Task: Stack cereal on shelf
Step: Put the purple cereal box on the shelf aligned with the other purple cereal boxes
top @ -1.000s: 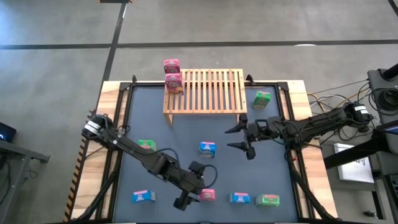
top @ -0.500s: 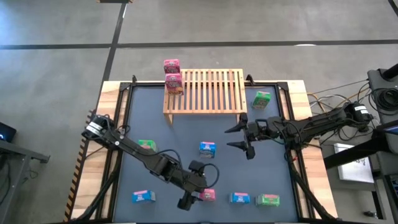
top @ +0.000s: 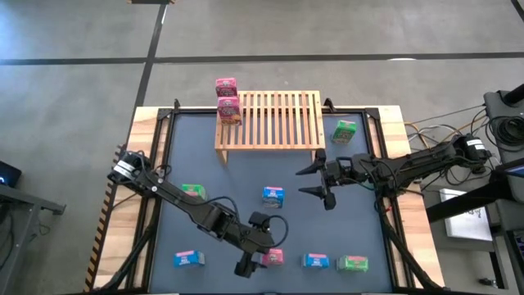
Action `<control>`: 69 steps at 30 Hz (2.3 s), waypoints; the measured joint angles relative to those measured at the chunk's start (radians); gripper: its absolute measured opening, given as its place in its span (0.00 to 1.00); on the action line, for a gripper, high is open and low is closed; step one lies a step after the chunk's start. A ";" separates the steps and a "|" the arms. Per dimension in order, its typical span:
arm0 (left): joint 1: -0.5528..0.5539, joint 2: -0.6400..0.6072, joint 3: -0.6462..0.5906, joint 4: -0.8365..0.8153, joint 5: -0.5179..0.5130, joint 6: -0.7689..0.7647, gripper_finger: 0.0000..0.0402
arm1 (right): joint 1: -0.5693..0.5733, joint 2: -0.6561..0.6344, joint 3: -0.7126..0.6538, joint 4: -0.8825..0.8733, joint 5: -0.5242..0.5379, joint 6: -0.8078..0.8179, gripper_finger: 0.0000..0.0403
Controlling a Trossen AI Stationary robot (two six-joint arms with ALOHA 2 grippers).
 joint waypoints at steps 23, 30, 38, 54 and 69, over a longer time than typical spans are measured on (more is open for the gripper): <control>0.008 0.084 0.006 -0.077 -0.028 -0.051 0.83 | 0.000 0.000 -0.002 -0.003 0.000 -0.001 0.58; 0.008 0.084 0.006 -0.088 -0.036 -0.051 0.68 | 0.000 0.000 -0.002 -0.003 0.000 -0.001 0.58; 0.008 0.084 0.006 -0.087 -0.025 -0.036 0.52 | 0.000 0.000 -0.003 -0.002 0.000 -0.001 0.58; 0.011 0.054 0.009 -0.162 -0.024 -0.024 0.37 | 0.000 0.000 -0.009 -0.002 0.000 0.006 0.58; 0.040 -0.142 0.009 -0.393 -0.224 0.033 0.37 | 0.000 0.000 -0.014 -0.005 0.000 0.014 0.58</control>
